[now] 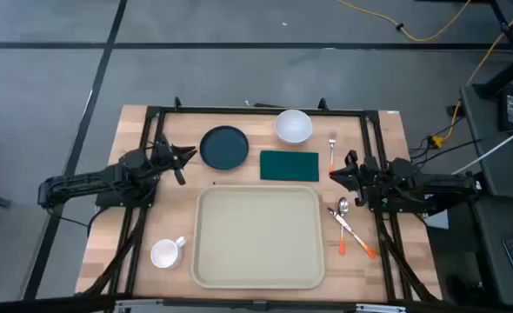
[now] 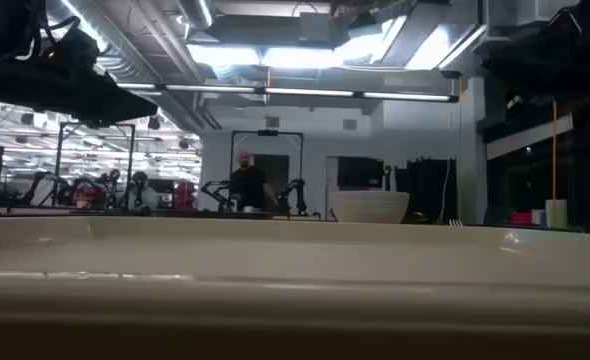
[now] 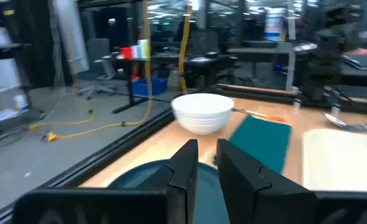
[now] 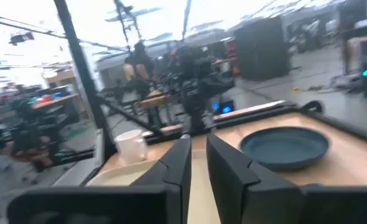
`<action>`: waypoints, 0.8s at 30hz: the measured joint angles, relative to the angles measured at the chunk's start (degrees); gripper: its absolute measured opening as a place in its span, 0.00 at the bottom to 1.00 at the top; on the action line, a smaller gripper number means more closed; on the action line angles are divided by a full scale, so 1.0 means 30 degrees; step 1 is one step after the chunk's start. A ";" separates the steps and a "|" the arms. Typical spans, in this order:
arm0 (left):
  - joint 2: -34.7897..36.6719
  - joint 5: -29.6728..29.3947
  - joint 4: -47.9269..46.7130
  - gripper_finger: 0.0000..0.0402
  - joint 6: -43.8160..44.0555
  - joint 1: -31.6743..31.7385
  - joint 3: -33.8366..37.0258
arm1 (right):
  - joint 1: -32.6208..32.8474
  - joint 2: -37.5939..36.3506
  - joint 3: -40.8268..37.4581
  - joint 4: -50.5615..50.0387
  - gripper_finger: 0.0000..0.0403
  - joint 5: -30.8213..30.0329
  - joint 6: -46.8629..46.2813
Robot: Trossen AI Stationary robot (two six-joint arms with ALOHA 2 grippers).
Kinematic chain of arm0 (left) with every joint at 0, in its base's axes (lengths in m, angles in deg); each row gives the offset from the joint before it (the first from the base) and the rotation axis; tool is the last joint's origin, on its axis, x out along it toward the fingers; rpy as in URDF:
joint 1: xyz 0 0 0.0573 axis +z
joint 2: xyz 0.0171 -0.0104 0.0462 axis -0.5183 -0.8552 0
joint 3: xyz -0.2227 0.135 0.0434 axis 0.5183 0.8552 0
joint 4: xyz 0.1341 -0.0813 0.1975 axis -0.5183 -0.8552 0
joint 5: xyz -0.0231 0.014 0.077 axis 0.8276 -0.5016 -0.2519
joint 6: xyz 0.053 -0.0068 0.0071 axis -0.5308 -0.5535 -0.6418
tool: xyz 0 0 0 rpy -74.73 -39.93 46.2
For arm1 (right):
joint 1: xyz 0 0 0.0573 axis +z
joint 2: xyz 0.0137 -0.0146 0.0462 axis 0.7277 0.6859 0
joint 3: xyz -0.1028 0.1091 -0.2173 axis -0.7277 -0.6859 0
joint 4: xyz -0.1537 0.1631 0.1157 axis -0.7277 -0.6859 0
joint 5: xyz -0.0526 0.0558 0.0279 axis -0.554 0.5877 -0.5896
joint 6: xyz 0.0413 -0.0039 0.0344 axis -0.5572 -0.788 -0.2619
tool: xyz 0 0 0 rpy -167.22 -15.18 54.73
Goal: Set up tray
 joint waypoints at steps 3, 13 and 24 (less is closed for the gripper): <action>0.0004 -0.0495 0.0070 0.14 0.0239 0.0000 0.0000 | 0.0000 -0.0007 0.0000 0.0579 0.14 -0.0504 0.0242; 0.0001 -0.0711 0.0930 0.14 0.5185 0.0000 0.0000 | 0.0000 -0.0007 0.0000 0.3957 0.14 -0.2322 0.0389; -0.0001 0.1034 0.6550 0.14 0.7452 -0.0007 -0.0465 | 0.0000 0.0009 0.1611 0.4027 0.14 -0.3079 0.0678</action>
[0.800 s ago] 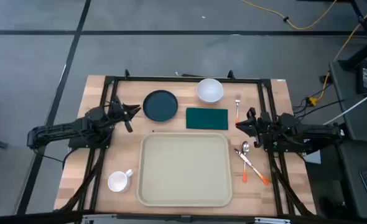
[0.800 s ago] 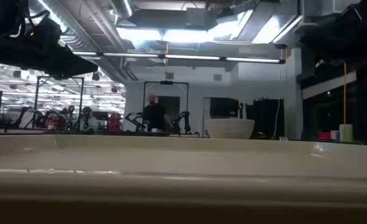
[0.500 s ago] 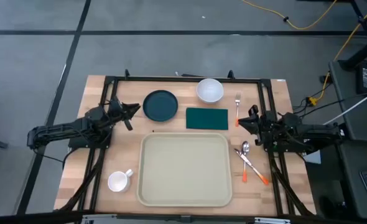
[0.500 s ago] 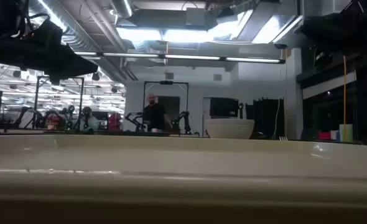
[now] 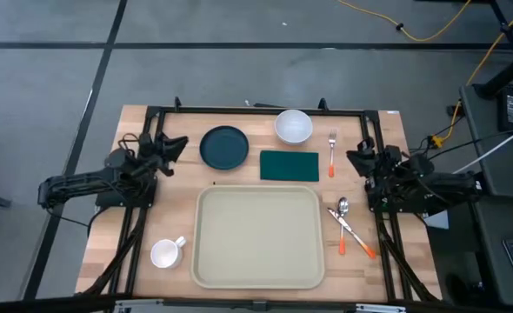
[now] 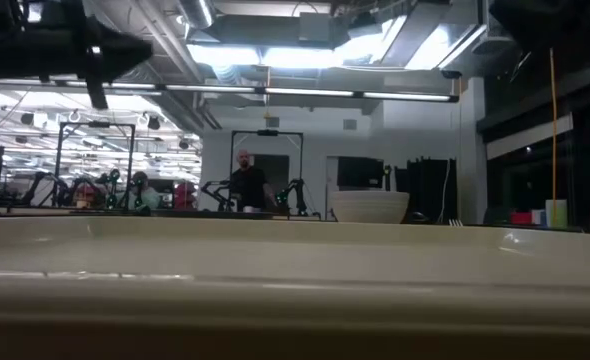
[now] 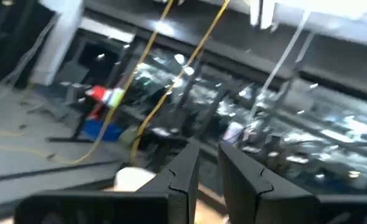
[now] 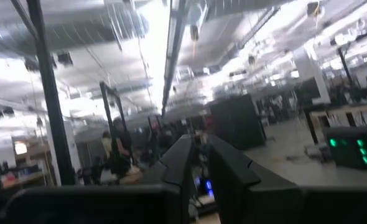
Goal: Set up tray
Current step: Put the white mug on the top left of the white tray
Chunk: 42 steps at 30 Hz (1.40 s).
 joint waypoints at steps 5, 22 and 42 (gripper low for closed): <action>-0.0354 0.1111 -0.0015 0.14 -0.0236 0.0000 -0.2110 | 0.0007 0.0299 0.2865 -0.4707 0.14 -0.1132 0.0061; -1.4075 0.4479 -2.0347 0.14 -0.4012 -0.2304 -1.9747 | 0.0007 0.3823 0.6508 -0.7649 0.14 -0.1126 0.2057; -2.1628 0.7792 -3.3991 0.39 0.9534 -1.3122 -2.3257 | 0.0007 0.5128 0.6512 -0.7803 0.14 -0.1134 0.4032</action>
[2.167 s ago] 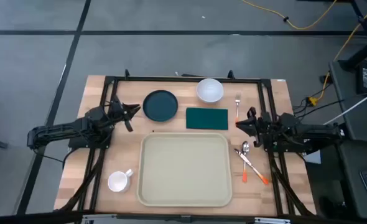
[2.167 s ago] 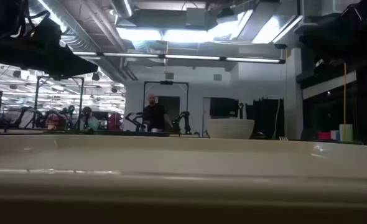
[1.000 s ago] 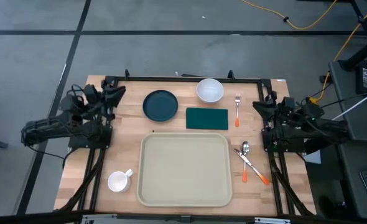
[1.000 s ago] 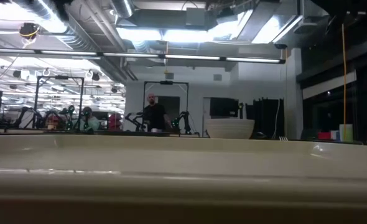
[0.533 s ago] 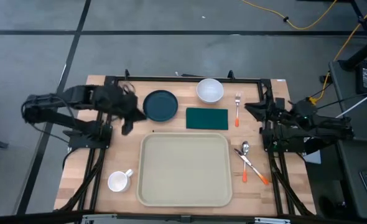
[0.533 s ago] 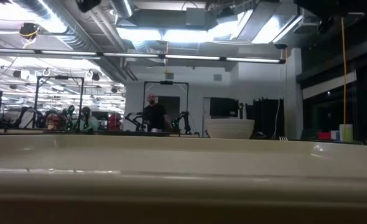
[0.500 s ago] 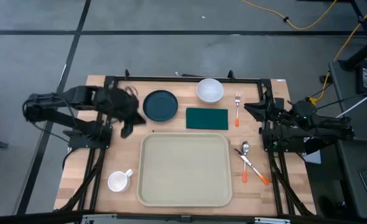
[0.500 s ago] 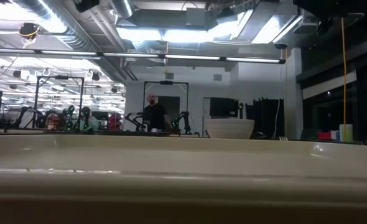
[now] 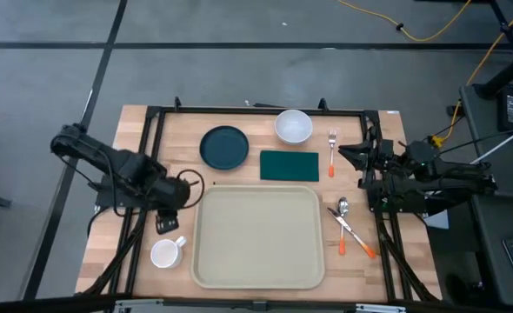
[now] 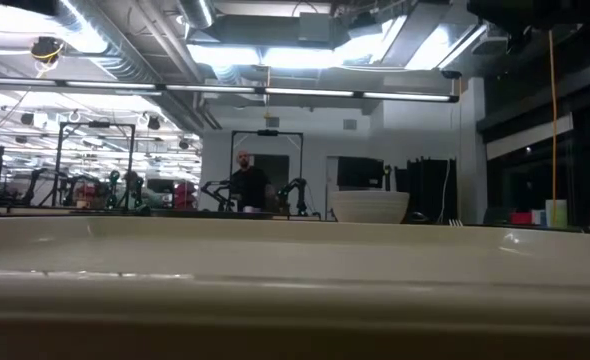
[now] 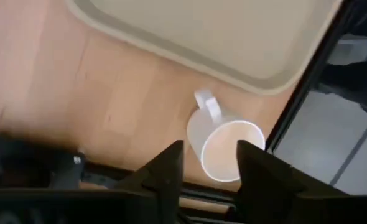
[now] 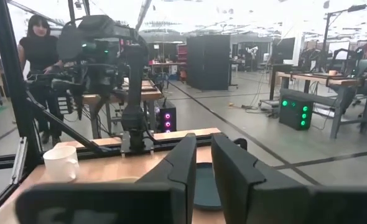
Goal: Set up tray
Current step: Put the white mug on the top left of the white tray
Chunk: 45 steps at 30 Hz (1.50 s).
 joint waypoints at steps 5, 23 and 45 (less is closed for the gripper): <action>-0.0954 -0.0781 0.0028 0.51 0.3805 -0.2794 0.0777 | -0.0001 0.0000 0.0000 -0.0001 0.14 0.0000 -0.0036; -0.2793 -0.2137 0.3978 0.54 1.2352 -0.8845 0.2900 | -0.0007 0.0000 0.0000 -0.0015 0.14 0.0022 -0.0633; -0.4382 -0.2887 0.7075 0.54 1.4309 -0.9026 0.5903 | 0.0000 0.0000 0.0000 -0.0016 0.14 0.0221 -0.1545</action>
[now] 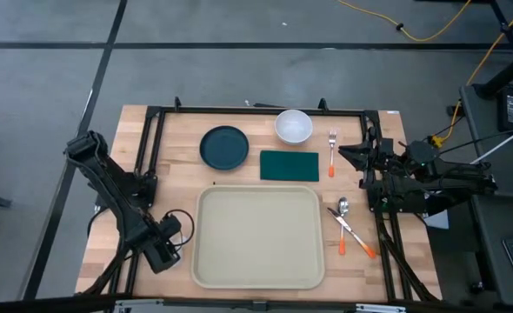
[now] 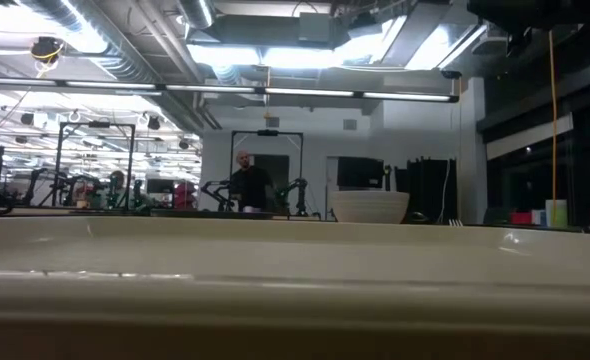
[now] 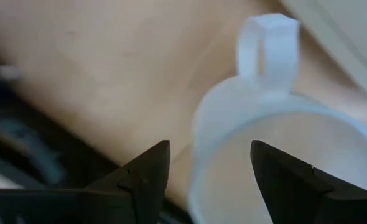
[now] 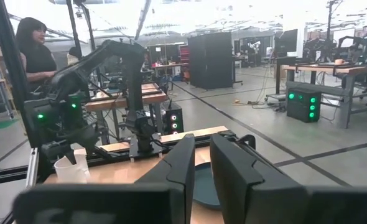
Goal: Set up tray
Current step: Put the white mug on the top left of the white tray
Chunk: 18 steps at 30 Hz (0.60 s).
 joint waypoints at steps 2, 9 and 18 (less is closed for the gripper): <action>0.0000 0.0016 0.1087 0.51 0.0013 0.0000 0.0518 | 0.0000 0.0000 0.0000 0.0000 0.14 0.0005 0.0007; 0.0016 0.0171 0.0836 0.16 0.0029 0.0152 0.0814 | 0.0000 0.0000 0.0000 0.0000 0.14 0.0005 -0.0015; 0.0862 -0.0939 -0.3166 0.01 -0.1281 0.1873 -0.1645 | -0.0004 0.0000 0.0000 0.0000 0.14 0.0001 0.0018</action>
